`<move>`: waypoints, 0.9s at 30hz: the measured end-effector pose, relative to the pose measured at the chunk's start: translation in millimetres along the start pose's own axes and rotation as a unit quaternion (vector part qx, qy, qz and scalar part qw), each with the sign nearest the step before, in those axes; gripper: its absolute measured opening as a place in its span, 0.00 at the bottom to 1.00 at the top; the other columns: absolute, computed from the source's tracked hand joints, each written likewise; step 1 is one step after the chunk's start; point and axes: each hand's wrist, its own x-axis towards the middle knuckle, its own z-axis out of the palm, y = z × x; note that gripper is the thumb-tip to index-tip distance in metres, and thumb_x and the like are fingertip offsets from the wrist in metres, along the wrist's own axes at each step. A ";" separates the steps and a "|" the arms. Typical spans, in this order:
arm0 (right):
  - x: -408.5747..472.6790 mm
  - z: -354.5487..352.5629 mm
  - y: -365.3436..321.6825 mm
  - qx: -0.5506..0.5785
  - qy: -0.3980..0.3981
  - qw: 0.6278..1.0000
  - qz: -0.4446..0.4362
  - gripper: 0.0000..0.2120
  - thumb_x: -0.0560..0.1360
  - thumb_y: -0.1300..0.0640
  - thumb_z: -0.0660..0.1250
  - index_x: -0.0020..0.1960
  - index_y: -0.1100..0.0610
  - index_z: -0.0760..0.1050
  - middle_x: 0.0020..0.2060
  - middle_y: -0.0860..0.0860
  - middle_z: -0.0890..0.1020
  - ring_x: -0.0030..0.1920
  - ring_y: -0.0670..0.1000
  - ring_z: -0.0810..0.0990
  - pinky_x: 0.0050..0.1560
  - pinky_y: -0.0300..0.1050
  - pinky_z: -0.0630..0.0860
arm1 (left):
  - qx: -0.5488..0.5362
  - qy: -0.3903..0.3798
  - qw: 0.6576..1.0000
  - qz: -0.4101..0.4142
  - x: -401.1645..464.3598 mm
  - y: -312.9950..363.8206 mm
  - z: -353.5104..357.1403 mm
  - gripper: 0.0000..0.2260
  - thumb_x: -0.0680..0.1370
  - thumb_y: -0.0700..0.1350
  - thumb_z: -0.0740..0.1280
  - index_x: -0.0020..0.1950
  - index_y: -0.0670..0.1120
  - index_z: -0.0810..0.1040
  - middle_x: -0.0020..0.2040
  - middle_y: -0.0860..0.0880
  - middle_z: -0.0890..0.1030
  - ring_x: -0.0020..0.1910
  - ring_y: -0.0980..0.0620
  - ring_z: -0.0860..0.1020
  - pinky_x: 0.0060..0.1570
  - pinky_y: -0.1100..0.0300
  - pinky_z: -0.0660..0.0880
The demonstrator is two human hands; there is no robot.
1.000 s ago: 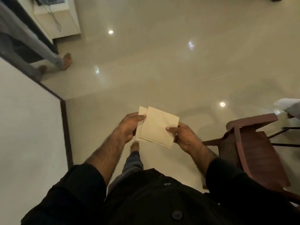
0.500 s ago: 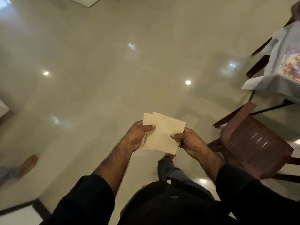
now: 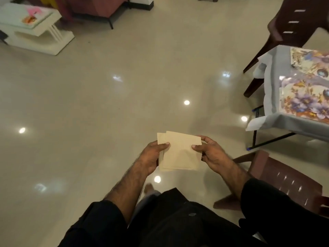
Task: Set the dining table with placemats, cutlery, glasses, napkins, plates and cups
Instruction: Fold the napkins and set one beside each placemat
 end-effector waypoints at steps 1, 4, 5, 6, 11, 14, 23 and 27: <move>11.0 -1.8 -12.9 0.008 0.010 1.000 -0.005 0.26 0.72 0.69 0.76 0.67 0.58 0.77 0.59 0.57 0.86 0.54 0.56 0.85 0.50 0.53 0.82 | 0.000 -0.011 1.000 -0.001 17.4 17.7 6.3 0.14 0.83 0.44 0.72 0.68 0.42 0.83 0.63 0.39 0.86 0.65 0.35 0.82 0.68 0.36 0.78; 44.0 -7.9 -47.8 0.028 0.040 0.999 -0.020 0.23 0.73 0.69 0.75 0.66 0.61 0.77 0.60 0.59 0.85 0.54 0.58 0.84 0.57 0.57 0.81 | 0.019 -0.047 0.999 -0.004 75.4 71.2 26.2 0.15 0.84 0.46 0.70 0.68 0.41 0.82 0.63 0.38 0.85 0.62 0.36 0.83 0.64 0.37 0.80; 54.2 -10.7 -58.5 0.032 0.055 0.998 -0.026 0.21 0.74 0.69 0.74 0.66 0.62 0.78 0.59 0.60 0.85 0.54 0.58 0.84 0.59 0.59 0.80 | 0.033 -0.066 0.997 -0.002 95.3 88.4 34.0 0.14 0.84 0.46 0.70 0.67 0.42 0.83 0.62 0.39 0.86 0.61 0.37 0.84 0.62 0.39 0.81; 63.6 -13.8 -69.0 0.039 0.073 0.996 -0.034 0.20 0.74 0.69 0.74 0.65 0.62 0.78 0.59 0.60 0.85 0.54 0.58 0.84 0.62 0.61 0.79 | 0.052 -0.087 0.995 -0.001 113.6 105.9 42.5 0.13 0.84 0.47 0.69 0.66 0.43 0.83 0.61 0.41 0.87 0.59 0.39 0.85 0.58 0.42 0.83; 92.9 -27.0 -121.4 0.099 0.179 0.975 -0.088 0.19 0.72 0.72 0.73 0.60 0.59 0.76 0.55 0.58 0.85 0.55 0.60 0.83 0.57 0.60 0.81 | 0.134 -0.202 0.970 -0.028 186.6 183.6 93.5 0.13 0.84 0.46 0.70 0.67 0.44 0.83 0.60 0.43 0.87 0.55 0.44 0.87 0.54 0.47 0.84; 97.4 -40.6 -146.8 0.149 0.220 0.956 -0.121 0.24 0.71 0.76 0.72 0.60 0.57 0.74 0.54 0.55 0.84 0.55 0.58 0.81 0.54 0.57 0.80 | 0.214 -0.273 0.937 -0.033 221.7 211.3 135.7 0.14 0.82 0.38 0.71 0.68 0.42 0.82 0.63 0.41 0.86 0.59 0.41 0.85 0.62 0.43 0.81; 119.5 -161.7 -224.1 0.254 0.281 0.906 -0.191 0.22 0.69 0.69 0.77 0.61 0.57 0.79 0.48 0.53 0.81 0.54 0.58 0.81 0.52 0.55 0.82 | 0.339 -0.336 0.879 0.009 305.2 256.7 290.0 0.13 0.82 0.34 0.70 0.65 0.42 0.84 0.60 0.42 0.87 0.56 0.43 0.86 0.58 0.47 0.83; 132.6 -216.3 -267.7 0.299 0.273 0.890 -0.208 0.23 0.69 0.68 0.77 0.61 0.57 0.78 0.57 0.56 0.82 0.54 0.59 0.84 0.53 0.56 0.83 | 0.302 -0.338 0.891 -0.023 326.2 278.0 363.9 0.13 0.84 0.39 0.69 0.69 0.42 0.82 0.62 0.42 0.86 0.62 0.40 0.85 0.62 0.43 0.82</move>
